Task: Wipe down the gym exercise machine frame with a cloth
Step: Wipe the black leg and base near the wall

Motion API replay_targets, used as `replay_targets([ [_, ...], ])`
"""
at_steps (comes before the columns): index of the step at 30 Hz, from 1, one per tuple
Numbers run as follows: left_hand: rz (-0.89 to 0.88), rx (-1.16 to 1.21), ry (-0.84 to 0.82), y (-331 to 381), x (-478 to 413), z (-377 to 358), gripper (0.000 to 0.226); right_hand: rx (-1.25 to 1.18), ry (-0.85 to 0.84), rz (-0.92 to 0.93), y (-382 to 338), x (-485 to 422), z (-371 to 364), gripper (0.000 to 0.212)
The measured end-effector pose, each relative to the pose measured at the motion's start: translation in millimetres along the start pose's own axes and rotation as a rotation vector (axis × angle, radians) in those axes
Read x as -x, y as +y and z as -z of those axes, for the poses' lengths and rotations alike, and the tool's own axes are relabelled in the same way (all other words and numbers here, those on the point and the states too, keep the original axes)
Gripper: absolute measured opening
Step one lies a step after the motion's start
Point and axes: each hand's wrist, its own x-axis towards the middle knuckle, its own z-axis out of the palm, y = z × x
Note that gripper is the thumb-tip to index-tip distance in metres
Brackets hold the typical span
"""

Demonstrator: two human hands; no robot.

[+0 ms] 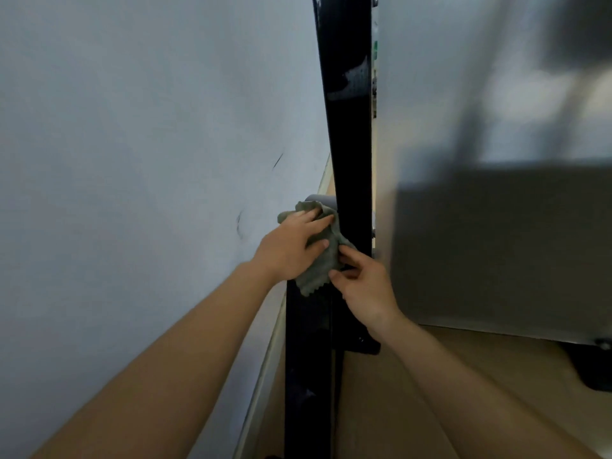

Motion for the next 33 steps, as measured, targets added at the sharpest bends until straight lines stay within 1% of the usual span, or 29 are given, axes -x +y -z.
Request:
replay_targets([
  [2, -0.006, 0.022, -0.07, -3.1, -8.2, 5.8, 0.056, -0.008, 0.011, 0.013, 1.8, -0.7, -2.4, 0.052],
  [4, -0.008, 0.039, -0.079, -0.2, -7.8, 4.8, 0.053, -0.017, 0.033, 0.025, 3.3, -1.8, -1.9, 0.052],
  [7, -0.005, 0.084, 0.05, 3.7, 13.3, -7.1, 0.046, 0.048, 0.06, 0.075, 6.8, -1.5, 0.9, 0.052],
  [10, 0.065, 0.09, 0.16, 4.7, 51.1, -25.8, 0.05, 0.169, 0.02, 0.138, 11.3, 3.3, 4.2, 0.055],
  [13, 0.156, 0.153, 0.196, 12.0, 85.2, -44.9, 0.057, 0.252, -0.041, 0.156, 12.4, 9.9, 8.4, 0.057],
  [16, 0.202, 0.113, 0.199, 25.2, 112.6, -56.7, 0.056, 0.261, -0.121, 0.133, 11.7, 18.4, 12.7, 0.048],
  [18, 0.215, 0.119, 0.197, 29.1, 128.7, -59.0, 0.051, 0.239, -0.165, 0.095, 13.3, 20.9, 16.0, 0.036],
  [20, 0.2, 0.175, 0.177, 30.9, 143.1, -59.4, 0.049, 0.219, -0.192, 0.056, 17.4, 21.4, 19.3, 0.024],
  [23, 0.228, 0.289, 0.154, 37.6, 158.8, -63.1, 0.056, 0.21, -0.18, 0.046, 23.9, 23.1, 20.1, 0.015],
  [26, 0.259, 0.279, 0.195, 47.9, 165.1, -70.9, 0.064, 0.118, -0.099, 0.016, 30.1, 24.5, 12.8, 0.016],
  [28, 0.268, 0.215, 0.227, 49.9, 160.8, -73.6, 0.066, 0.025, -0.077, -0.027, 33.3, 24.7, 5.1, 0.023],
  [31, 0.286, 0.168, 0.286, 48.4, 152.4, -73.3, 0.062, -0.033, -0.046, -0.032, 37.6, 25.8, -3.1, 0.031],
  [33, 0.284, 0.128, 0.284, 46.4, 152.0, -76.7, 0.054, -0.058, -0.04, -0.051, 41.1, 27.2, -4.8, 0.035],
])
